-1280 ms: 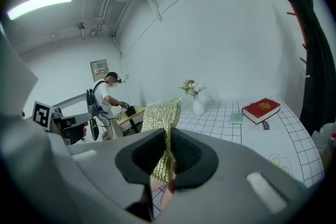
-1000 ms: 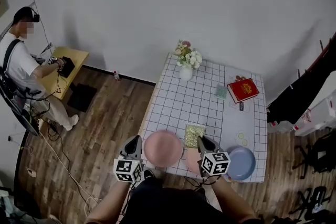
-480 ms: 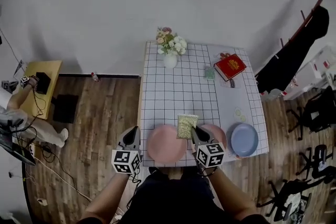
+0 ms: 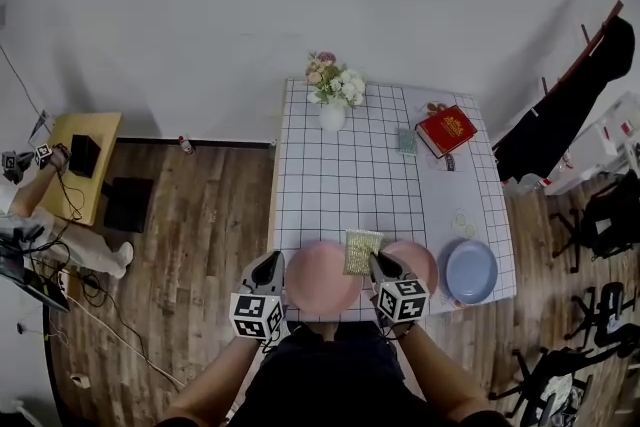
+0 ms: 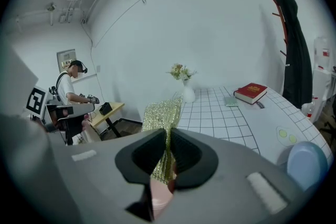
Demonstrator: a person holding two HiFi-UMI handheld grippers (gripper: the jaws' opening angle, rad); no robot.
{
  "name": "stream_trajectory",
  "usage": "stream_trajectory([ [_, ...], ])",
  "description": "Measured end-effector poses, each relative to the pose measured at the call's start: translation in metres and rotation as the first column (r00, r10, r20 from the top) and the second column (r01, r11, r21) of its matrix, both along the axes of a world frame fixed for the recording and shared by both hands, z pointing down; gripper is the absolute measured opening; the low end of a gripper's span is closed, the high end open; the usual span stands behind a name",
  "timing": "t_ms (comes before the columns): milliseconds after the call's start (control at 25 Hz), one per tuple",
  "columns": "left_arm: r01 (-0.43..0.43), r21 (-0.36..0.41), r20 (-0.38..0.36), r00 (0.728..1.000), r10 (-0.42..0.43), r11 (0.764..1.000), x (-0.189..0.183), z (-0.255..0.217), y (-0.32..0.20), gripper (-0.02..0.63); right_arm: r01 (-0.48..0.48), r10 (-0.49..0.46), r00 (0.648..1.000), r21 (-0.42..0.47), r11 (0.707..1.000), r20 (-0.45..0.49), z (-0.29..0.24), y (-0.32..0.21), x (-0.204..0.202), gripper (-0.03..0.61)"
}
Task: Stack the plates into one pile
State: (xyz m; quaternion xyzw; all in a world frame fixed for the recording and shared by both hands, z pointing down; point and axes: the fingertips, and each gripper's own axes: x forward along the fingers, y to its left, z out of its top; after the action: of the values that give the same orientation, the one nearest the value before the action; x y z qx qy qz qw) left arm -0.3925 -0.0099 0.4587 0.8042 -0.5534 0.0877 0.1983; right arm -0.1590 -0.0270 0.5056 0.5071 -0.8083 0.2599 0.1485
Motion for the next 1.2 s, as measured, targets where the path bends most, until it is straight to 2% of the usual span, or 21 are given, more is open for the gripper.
stream_trajectory([
  [200,0.027,-0.074,-0.007,1.0,-0.027,0.997,-0.007,0.03,0.01,-0.005,0.044,-0.045,0.999,-0.032,0.999,-0.031,0.032,-0.005,-0.021,0.046],
  [400,0.05,-0.171,-0.008,0.999,-0.052,0.984,-0.014,0.072,0.024,-0.005,0.059,-0.063,0.997,-0.087,0.994,-0.046,0.069,-0.006,-0.036,0.046],
  [600,0.042,-0.3,-0.014,0.999,-0.048,0.953,-0.015,0.133,0.036,-0.002,0.076,-0.086,0.994,-0.134,0.988,-0.066,0.108,-0.009,-0.049,0.046],
  [640,0.04,-0.325,-0.014,0.999,-0.047,0.945,-0.015,0.143,0.038,0.027,0.079,-0.089,0.994,-0.142,0.987,-0.066,0.113,-0.01,-0.051,0.046],
  [680,0.042,-0.35,-0.014,0.999,-0.05,0.936,-0.015,0.153,0.04,0.029,0.083,-0.094,0.993,-0.147,0.986,-0.067,0.117,-0.011,-0.054,0.046],
  [840,0.065,-0.453,-0.047,0.994,-0.096,0.889,-0.016,0.189,0.049,0.052,0.096,-0.107,0.992,-0.166,0.982,-0.063,0.13,-0.011,-0.059,0.046],
  [920,0.065,-0.521,-0.081,0.989,-0.125,0.851,-0.015,0.209,0.055,0.06,0.089,-0.102,0.993,-0.18,0.98,-0.062,0.136,-0.012,-0.059,0.046],
  [1080,0.059,-0.649,-0.148,0.968,-0.202,0.759,-0.013,0.247,0.07,0.087,0.086,-0.103,0.992,-0.197,0.977,-0.078,0.15,-0.013,-0.062,0.048],
  [1200,0.049,-0.689,-0.166,0.961,-0.222,0.724,-0.009,0.267,0.076,0.094,0.085,-0.104,0.991,-0.208,0.974,-0.082,0.16,-0.017,-0.065,0.048],
])
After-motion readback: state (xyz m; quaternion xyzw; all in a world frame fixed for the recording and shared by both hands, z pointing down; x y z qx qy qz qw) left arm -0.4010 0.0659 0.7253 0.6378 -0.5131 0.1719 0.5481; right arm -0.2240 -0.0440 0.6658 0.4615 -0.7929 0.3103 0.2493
